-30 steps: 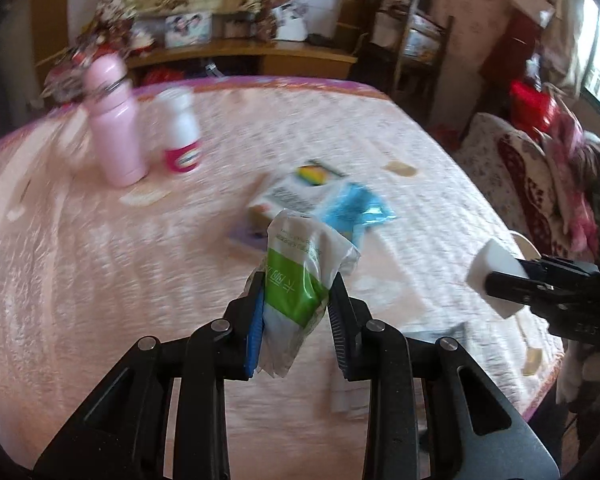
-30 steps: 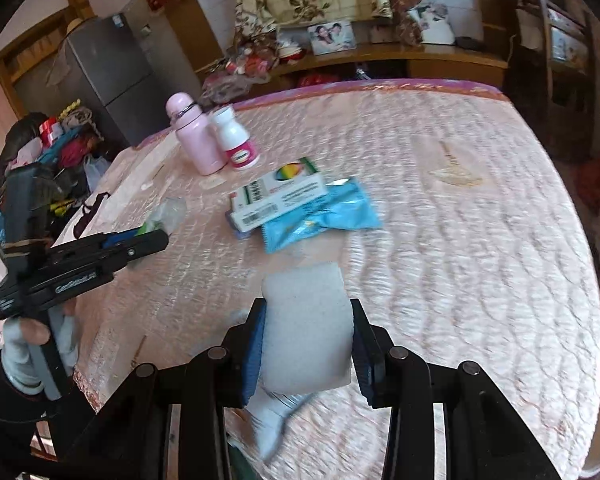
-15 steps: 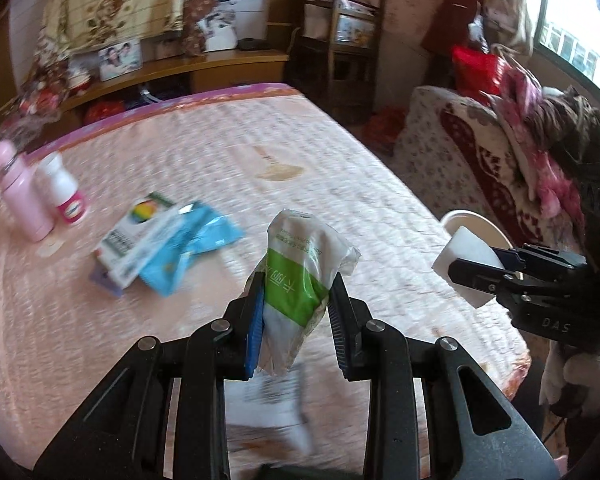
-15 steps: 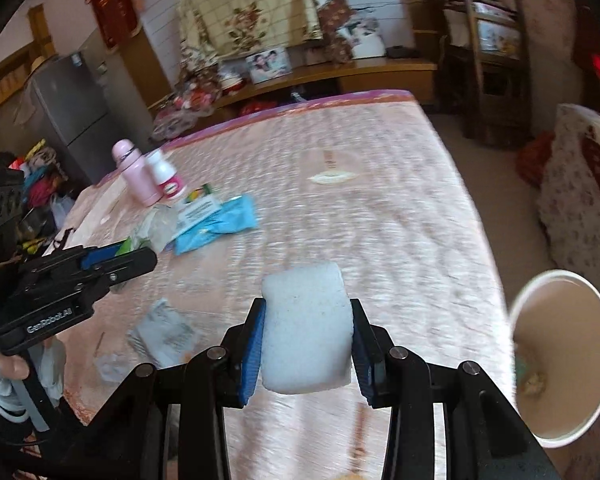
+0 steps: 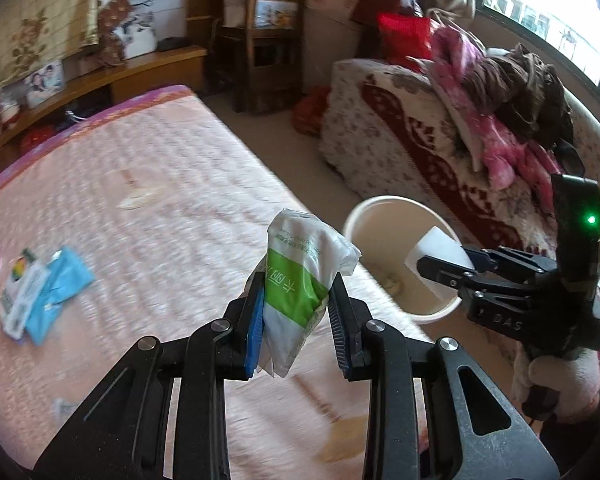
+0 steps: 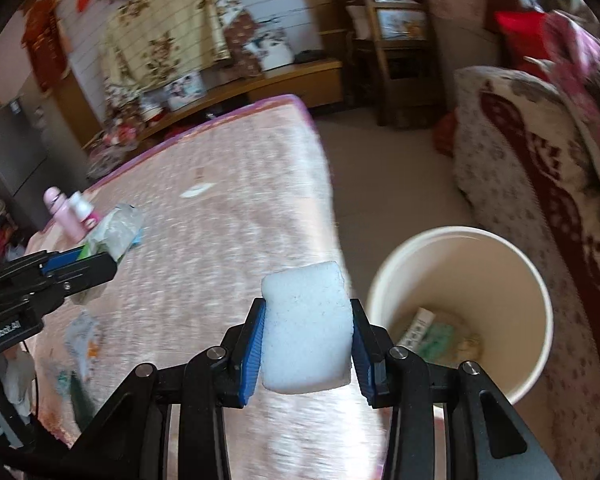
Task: Collect trash
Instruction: 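Carry the wrapper and sponge with both tools toward the bucket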
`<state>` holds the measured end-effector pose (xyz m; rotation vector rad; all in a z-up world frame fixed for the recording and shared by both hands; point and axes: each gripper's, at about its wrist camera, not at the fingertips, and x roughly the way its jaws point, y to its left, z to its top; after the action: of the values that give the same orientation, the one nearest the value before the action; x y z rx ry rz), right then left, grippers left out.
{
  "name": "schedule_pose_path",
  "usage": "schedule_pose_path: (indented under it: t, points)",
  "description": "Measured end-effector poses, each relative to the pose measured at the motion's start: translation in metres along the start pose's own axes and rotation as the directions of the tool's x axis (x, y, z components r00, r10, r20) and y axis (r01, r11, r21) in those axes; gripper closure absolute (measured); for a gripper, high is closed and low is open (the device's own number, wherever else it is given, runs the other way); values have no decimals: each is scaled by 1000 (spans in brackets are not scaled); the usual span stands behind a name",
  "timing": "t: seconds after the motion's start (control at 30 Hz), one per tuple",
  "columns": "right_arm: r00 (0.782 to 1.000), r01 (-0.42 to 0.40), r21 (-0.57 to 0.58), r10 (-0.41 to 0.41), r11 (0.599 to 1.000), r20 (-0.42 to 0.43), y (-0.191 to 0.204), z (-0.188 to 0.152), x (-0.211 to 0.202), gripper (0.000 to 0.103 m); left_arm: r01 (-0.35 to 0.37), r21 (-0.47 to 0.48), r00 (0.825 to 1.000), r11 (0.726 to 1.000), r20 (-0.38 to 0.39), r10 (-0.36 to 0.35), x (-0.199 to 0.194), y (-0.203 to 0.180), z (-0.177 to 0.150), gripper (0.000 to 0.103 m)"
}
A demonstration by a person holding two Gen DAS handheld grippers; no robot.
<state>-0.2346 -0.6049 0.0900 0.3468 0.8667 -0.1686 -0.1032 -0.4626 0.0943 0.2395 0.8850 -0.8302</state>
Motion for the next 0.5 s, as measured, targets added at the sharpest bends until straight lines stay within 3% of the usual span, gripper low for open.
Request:
schedule_pose_path:
  t: [0.5]
  points:
    - [991,132,145,-132,980,-15,-116,-8,-3,66,91,27,992,995,-90,-88,82,-86,35,76]
